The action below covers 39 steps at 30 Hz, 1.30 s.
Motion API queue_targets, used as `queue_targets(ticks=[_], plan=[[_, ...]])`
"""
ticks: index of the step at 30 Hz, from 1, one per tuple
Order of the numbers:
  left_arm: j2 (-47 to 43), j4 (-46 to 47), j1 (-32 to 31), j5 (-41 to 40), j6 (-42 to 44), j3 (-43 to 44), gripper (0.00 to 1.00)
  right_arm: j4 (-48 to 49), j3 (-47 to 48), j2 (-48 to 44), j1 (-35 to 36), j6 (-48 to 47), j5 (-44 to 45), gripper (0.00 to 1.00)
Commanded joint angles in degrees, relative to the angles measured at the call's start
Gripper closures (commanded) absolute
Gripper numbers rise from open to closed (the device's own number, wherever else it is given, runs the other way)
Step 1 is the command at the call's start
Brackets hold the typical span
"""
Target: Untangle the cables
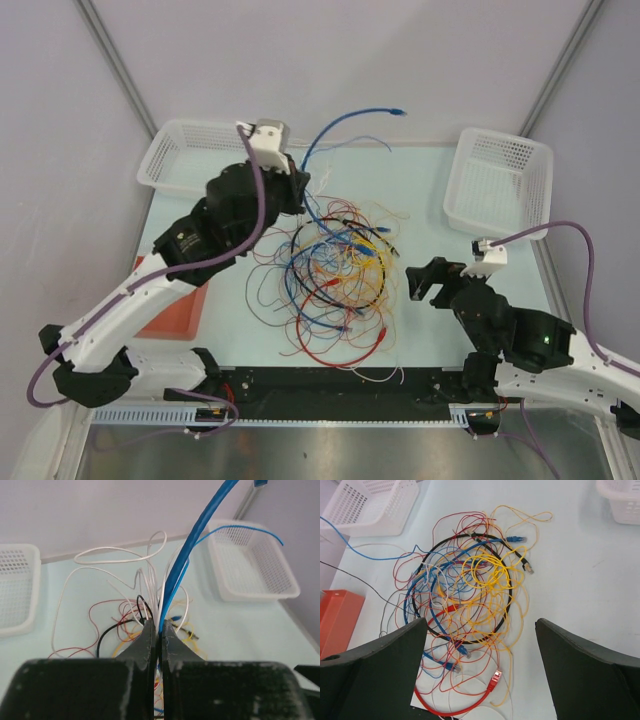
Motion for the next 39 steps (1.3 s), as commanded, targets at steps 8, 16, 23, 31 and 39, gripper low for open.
queue_targets(ticks=[8, 16, 23, 31, 39], plan=[[11.8, -4.2, -14.6, -20.8, 10.5, -7.8, 0.99, -2.9, 3.8, -1.9, -0.2, -1.1, 4.8, 0.05], [11.0, -5.5, -14.6, -17.3, 4.6, -10.7, 0.26, -4.0, 4.4, -1.3, -0.3, -1.3, 5.8, 0.05], [7.1, -1.5, -14.2, -13.9, 0.1, -16.6, 0.15, -3.2, 4.3, 3.5, -0.4, -0.9, 4.7, 0.04], [10.4, 5.3, -11.3, -4.0, -9.6, -26.4, 0.22, -3.4, 4.3, 5.2, -0.4, 0.0, 3.8, 0.04], [14.3, 11.3, -1.0, 4.9, -17.9, -31.6, 0.23, -6.3, 4.4, 3.7, -0.6, 2.3, 3.2, 0.04]])
